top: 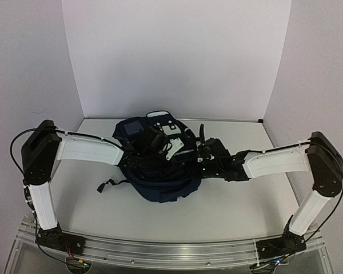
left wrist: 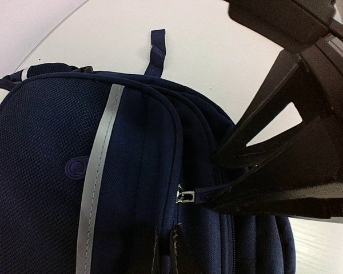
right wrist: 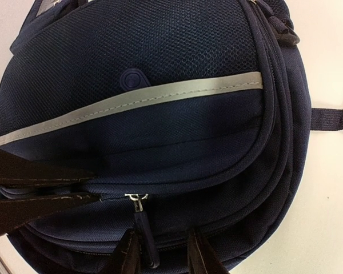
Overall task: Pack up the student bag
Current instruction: Zip the student bag at the center of the board.
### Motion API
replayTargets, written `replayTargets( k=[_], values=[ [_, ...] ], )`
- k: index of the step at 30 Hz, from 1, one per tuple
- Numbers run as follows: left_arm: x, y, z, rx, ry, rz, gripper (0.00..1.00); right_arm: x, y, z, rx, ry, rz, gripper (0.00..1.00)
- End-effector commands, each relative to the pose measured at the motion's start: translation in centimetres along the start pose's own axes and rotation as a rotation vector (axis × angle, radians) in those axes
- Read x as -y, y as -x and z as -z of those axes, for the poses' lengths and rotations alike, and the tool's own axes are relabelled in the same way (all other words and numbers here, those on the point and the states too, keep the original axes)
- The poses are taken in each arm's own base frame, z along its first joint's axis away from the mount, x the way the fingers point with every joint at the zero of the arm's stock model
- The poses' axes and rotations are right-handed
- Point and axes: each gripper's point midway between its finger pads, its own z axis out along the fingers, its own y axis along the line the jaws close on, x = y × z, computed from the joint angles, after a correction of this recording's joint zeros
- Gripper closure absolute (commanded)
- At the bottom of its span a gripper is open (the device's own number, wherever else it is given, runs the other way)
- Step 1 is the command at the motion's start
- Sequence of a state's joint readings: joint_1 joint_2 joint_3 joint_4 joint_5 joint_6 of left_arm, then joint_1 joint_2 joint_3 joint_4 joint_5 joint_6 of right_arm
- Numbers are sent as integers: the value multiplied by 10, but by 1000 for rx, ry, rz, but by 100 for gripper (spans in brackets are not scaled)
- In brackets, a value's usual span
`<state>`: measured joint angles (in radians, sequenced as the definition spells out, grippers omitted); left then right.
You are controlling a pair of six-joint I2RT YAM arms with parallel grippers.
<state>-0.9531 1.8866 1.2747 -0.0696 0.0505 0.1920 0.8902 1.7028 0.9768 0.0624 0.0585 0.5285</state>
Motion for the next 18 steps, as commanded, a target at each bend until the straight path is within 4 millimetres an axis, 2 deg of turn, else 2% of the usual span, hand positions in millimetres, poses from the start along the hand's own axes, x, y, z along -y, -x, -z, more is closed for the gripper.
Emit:
replayTargets(
  k=[1,4,9,12,15,18],
  values=[
    [-1,26,8,89,-1,40,100,-32,15,-8,36,134,-28,75],
    [2,30,12,110,-18,63,100,-36,17,-7,50,156,-46,79],
    [4,35,16,141,-34,96,100,-46,24,-4,66,205,-73,97],
    [3,36,17,141,-32,110,100,-52,31,5,83,237,-79,100],
    [4,40,21,164,-37,123,100,-46,34,10,105,211,-86,100],
    [3,45,26,184,-33,128,100,-25,30,3,115,104,-117,100]
  ],
)
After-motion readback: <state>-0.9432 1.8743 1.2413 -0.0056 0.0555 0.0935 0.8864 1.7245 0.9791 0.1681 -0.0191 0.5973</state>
